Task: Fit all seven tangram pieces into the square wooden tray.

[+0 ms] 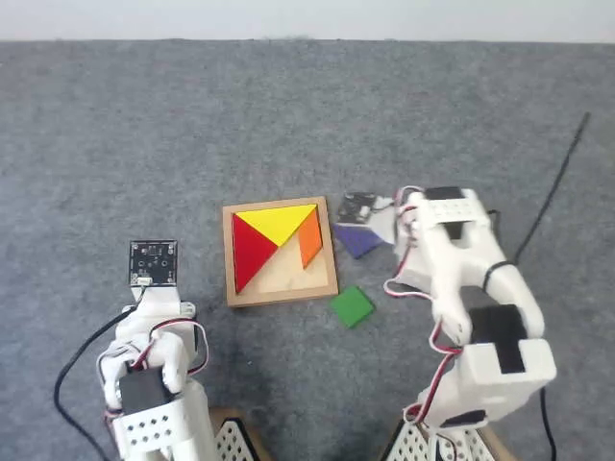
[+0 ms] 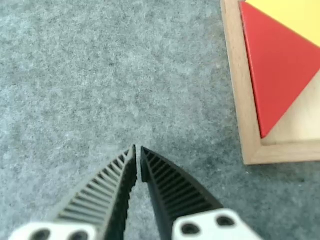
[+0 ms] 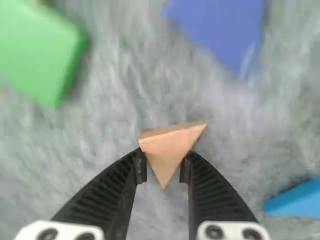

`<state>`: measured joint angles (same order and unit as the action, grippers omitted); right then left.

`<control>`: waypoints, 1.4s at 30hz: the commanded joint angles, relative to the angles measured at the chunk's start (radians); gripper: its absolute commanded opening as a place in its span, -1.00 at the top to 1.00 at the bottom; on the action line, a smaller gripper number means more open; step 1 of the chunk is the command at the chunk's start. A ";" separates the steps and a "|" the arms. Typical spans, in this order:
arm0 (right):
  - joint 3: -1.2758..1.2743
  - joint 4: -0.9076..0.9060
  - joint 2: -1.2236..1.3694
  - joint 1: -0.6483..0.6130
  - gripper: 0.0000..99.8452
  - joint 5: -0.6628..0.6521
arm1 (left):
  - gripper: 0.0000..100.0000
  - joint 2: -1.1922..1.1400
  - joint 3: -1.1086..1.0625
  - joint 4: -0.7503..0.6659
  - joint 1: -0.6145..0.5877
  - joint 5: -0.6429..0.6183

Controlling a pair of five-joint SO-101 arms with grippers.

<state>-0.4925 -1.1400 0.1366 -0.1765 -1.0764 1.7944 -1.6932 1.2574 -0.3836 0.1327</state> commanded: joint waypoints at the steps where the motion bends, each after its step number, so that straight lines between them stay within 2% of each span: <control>1: 0.061 -0.036 -0.114 -0.125 0.81 0.239 | 0.97 0.018 0.008 0.005 -0.003 0.009; 6: 0.095 -0.125 -0.239 -0.228 0.81 0.419 | 0.97 0.018 0.008 0.005 -0.003 0.009; 10: 0.141 -0.134 -0.308 -0.269 0.89 0.554 | 0.97 0.018 0.008 0.005 -0.003 0.009; 17: 0.160 -0.124 -0.320 -0.331 0.89 0.623 | 0.97 0.018 0.008 0.005 -0.003 0.009; 19: 0.153 -0.125 -0.320 -0.334 0.84 0.631 | 0.97 0.018 0.008 0.005 -0.003 0.009; 22: 0.103 -0.065 -0.318 -0.332 0.63 0.652 | 0.97 0.018 0.008 0.005 -0.003 0.009; 26: 0.029 0.021 -0.306 -0.318 0.39 0.575 | 0.97 0.018 0.008 0.005 -0.003 0.009; 32: 0.060 0.035 -0.105 -0.280 0.38 0.499 | 0.97 0.018 0.008 0.005 -0.003 0.009; 39: 0.117 0.025 0.050 -0.226 0.38 0.103 | 0.97 0.018 0.008 0.005 -0.003 0.009; 42: 0.118 0.033 0.099 -0.236 0.40 0.055 | 0.97 0.018 0.008 0.005 -0.003 0.009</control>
<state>-0.4127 -1.1109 0.1933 -0.4112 -0.9183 1.7944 -1.6932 1.2574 -0.3836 0.1327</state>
